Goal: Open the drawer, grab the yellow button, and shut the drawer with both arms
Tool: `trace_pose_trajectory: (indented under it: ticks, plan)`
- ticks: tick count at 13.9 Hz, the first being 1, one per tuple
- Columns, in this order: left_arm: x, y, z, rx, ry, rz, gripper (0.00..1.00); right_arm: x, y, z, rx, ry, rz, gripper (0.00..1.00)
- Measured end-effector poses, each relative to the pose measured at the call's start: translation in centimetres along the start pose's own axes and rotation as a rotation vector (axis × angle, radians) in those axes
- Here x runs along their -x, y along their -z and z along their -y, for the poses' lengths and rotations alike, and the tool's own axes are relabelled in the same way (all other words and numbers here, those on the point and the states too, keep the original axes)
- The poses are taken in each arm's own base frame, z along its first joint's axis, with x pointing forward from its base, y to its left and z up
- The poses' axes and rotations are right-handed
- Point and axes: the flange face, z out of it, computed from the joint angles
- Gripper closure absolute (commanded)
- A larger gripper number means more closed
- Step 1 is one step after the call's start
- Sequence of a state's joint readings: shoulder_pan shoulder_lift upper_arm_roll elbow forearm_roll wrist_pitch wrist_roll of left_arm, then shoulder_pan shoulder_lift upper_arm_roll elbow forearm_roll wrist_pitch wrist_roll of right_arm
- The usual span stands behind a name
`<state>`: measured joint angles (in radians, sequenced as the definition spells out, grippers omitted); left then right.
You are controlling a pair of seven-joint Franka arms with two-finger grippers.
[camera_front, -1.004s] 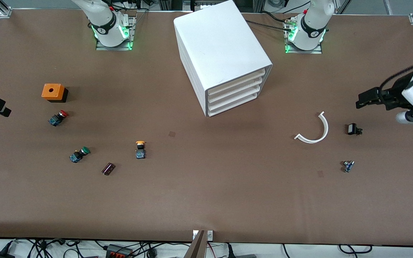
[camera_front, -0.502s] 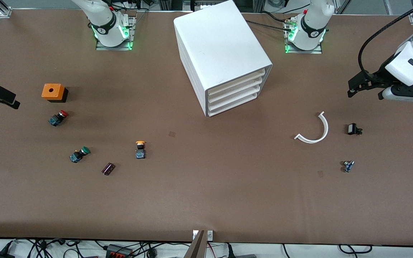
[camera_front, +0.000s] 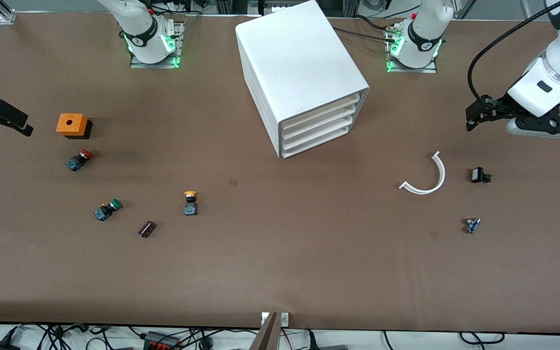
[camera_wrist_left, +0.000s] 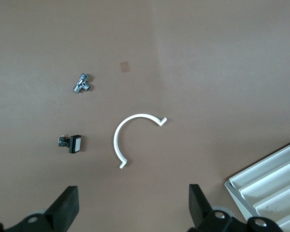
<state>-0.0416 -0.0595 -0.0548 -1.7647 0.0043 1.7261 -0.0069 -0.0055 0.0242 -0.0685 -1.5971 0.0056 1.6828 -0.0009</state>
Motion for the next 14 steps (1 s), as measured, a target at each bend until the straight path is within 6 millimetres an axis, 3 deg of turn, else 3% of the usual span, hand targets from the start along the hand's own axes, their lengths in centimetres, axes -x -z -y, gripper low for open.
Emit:
trace_pose_trajectory:
  ticks: [14]
  plan:
    - [-0.32, 0.89, -0.73, -0.011, -0.017, 0.009, 0.0, 0.32, -0.25, -0.05, 0.009, 0.014, 0.029, 0.0]
